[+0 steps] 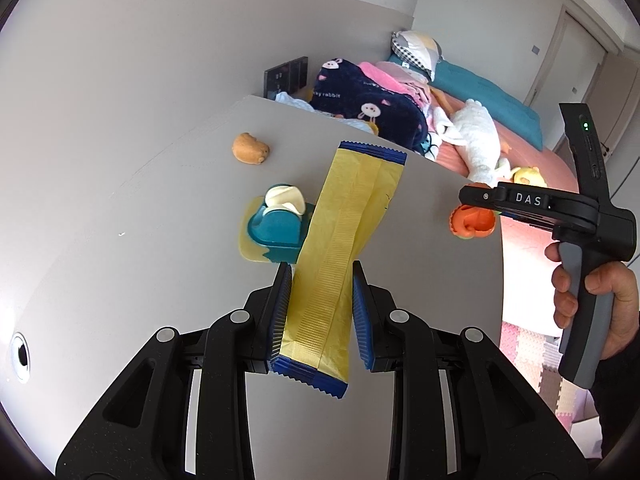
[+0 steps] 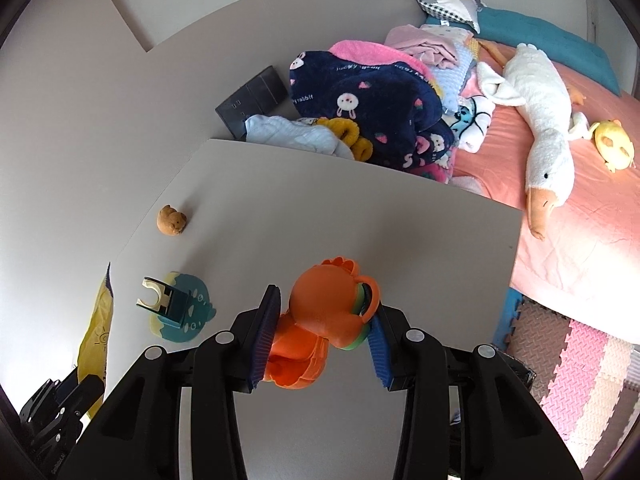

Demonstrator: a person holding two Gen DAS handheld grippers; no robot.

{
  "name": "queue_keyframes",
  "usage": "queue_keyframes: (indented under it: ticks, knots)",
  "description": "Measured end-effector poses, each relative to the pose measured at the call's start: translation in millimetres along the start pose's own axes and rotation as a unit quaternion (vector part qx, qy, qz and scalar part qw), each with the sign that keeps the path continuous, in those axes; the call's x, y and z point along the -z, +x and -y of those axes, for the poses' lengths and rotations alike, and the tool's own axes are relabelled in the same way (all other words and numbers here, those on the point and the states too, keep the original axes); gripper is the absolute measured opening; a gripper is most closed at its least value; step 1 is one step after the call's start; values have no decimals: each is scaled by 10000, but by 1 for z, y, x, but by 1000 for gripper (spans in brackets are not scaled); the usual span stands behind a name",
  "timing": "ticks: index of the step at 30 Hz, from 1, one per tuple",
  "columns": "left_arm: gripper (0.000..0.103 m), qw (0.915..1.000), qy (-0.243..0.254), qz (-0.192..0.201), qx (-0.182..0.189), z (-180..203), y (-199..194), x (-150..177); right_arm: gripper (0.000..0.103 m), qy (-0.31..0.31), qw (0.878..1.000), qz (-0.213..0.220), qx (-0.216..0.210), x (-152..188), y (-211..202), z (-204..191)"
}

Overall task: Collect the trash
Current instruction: 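Carry the yellow wrapper and orange toy in both tools over the bin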

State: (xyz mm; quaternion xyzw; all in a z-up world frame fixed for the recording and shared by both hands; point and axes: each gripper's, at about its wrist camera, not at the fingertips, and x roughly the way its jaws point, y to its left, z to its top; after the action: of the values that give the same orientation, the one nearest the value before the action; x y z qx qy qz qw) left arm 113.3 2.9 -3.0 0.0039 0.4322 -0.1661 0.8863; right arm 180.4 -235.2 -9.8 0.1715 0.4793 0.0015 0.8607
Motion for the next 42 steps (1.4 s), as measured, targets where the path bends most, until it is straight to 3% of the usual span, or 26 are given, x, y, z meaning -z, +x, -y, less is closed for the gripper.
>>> queue_keyframes:
  ticks: [18, 42]
  knots:
    - [29, 9967, 645, -90, 488, 85, -6, 10, 43, 72, 9986, 480, 188, 37, -106, 53]
    - [29, 9792, 1644, -258, 1160, 205, -9, 37, 43, 673, 9926, 788, 634, 83, -179, 147]
